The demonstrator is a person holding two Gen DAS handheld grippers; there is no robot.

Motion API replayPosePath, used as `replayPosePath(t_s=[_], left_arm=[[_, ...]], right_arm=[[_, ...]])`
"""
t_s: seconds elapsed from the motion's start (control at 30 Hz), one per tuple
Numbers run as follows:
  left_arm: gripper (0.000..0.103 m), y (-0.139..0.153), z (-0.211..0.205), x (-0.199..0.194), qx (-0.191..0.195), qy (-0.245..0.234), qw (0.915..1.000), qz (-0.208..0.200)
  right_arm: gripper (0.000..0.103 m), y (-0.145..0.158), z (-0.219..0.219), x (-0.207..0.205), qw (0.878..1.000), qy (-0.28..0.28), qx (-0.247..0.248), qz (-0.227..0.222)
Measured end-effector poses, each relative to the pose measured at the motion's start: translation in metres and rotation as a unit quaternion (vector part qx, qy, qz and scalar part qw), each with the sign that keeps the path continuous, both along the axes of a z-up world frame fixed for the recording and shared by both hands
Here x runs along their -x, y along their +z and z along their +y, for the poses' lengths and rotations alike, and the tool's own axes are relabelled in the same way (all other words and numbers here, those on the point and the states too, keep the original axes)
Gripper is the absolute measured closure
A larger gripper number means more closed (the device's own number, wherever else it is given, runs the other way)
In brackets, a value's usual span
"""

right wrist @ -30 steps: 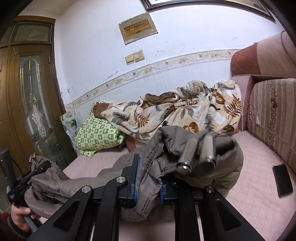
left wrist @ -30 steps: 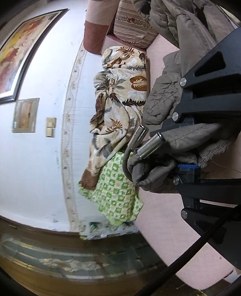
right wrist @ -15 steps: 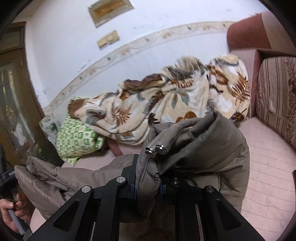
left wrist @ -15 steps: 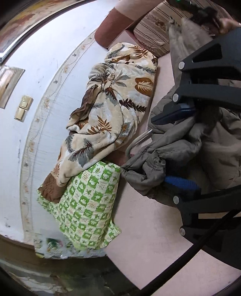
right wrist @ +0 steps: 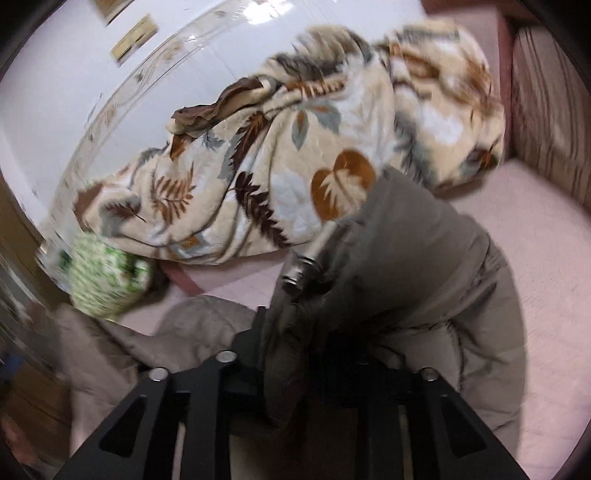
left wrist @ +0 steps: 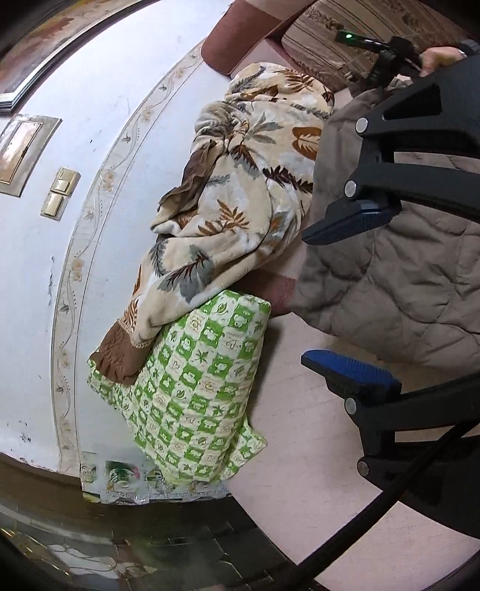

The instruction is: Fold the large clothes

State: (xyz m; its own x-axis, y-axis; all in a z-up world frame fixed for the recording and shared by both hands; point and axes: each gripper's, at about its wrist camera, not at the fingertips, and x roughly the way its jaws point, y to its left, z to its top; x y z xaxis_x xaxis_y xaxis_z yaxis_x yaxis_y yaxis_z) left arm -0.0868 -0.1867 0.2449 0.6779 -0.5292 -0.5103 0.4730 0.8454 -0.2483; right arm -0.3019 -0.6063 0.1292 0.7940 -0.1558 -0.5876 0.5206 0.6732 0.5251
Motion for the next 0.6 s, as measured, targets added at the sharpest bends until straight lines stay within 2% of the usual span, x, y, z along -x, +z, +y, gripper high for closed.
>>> replayPosePath(t_s=[0.03, 0.07, 0.1, 0.13, 0.2, 0.3, 0.43, 0.5, 0.6], left_arm=[[0.045, -0.001, 0.000, 0.001, -0.003, -0.006, 1.0000, 0.000], [0.045, -0.002, -0.001, 0.003, -0.008, -0.012, 0.9999, -0.003], [0.045, -0.004, -0.002, 0.005, -0.010, -0.017, 0.9998, -0.005], [0.044, -0.006, -0.005, 0.010, -0.016, -0.028, 0.9995, -0.007], [0.044, -0.012, -0.011, 0.018, -0.023, -0.045, 0.9987, -0.008], [0.044, -0.025, -0.021, 0.035, -0.027, -0.074, 0.9969, -0.001], [0.044, -0.053, -0.035, 0.068, -0.044, -0.118, 0.9920, 0.006], [0.044, -0.078, -0.039, 0.094, -0.057, -0.131, 0.9898, -0.003], [0.044, -0.109, -0.050, 0.120, -0.081, -0.142, 0.9864, -0.009]], right_arm=[[0.063, -0.002, -0.005, 0.002, 1.000, 0.003, -0.026, -0.004], [0.053, -0.001, -0.007, 0.005, 0.999, 0.006, -0.037, -0.012], [0.047, 0.001, -0.007, 0.010, 0.999, 0.008, -0.042, -0.026], [0.045, 0.005, -0.006, 0.016, 0.999, 0.008, -0.038, -0.037], [0.032, 0.017, -0.003, 0.031, 0.999, 0.004, -0.022, -0.050], [0.029, 0.035, 0.008, 0.056, 0.998, 0.003, 0.007, -0.064], [0.029, 0.043, 0.057, 0.099, 0.997, 0.023, 0.055, -0.053], [0.025, 0.038, 0.097, 0.127, 0.993, 0.031, 0.103, -0.052], [0.024, 0.020, 0.133, 0.140, 0.987, 0.027, 0.151, -0.040]])
